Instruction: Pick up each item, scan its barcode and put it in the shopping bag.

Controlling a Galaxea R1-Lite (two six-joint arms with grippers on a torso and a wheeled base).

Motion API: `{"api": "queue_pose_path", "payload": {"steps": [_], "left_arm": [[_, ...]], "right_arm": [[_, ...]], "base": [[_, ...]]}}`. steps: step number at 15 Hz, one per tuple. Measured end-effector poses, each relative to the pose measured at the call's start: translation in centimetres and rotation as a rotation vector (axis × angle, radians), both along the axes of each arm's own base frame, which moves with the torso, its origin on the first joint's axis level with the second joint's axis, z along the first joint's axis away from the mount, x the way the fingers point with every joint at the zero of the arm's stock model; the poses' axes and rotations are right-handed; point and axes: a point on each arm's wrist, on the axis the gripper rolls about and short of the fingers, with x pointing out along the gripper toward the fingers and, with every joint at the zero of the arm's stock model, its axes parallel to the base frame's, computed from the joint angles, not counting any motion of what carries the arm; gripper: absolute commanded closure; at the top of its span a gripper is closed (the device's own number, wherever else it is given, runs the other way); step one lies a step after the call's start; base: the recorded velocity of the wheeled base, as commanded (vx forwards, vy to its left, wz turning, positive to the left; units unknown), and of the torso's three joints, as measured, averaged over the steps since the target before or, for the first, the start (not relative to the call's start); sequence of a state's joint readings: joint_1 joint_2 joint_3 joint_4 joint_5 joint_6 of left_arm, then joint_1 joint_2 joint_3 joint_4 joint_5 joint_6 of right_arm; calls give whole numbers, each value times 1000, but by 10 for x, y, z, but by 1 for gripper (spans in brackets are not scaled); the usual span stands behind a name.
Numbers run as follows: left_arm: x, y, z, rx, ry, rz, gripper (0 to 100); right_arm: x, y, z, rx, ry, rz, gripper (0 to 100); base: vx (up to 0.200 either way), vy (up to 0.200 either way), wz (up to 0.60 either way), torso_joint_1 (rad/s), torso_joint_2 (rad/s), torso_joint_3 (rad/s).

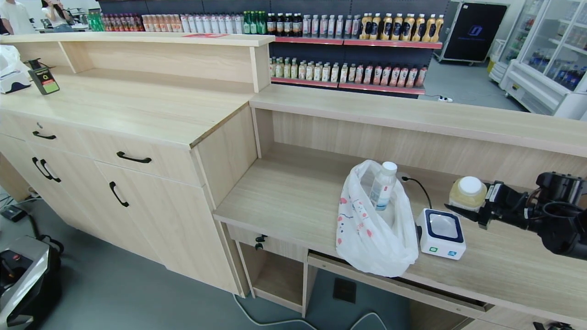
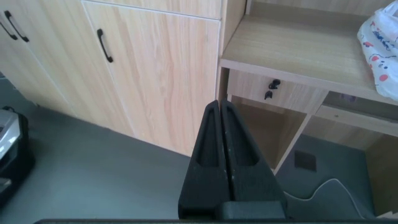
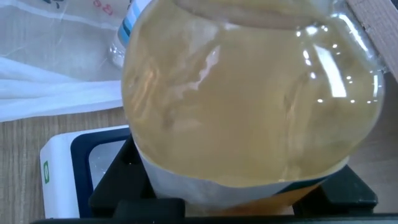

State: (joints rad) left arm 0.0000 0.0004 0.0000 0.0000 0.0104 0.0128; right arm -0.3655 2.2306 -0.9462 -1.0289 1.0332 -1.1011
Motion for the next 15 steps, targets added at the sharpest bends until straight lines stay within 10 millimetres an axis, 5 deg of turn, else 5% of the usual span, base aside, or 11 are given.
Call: {"api": "queue_pose_path", "payload": {"steps": [15], "left_arm": [[0, 0, 0, 0, 0, 0, 100]], "right_arm": [[21, 14, -9, -5, -12, 44, 100]], "base": [[0, 0, 0, 0, 0, 0]]}}
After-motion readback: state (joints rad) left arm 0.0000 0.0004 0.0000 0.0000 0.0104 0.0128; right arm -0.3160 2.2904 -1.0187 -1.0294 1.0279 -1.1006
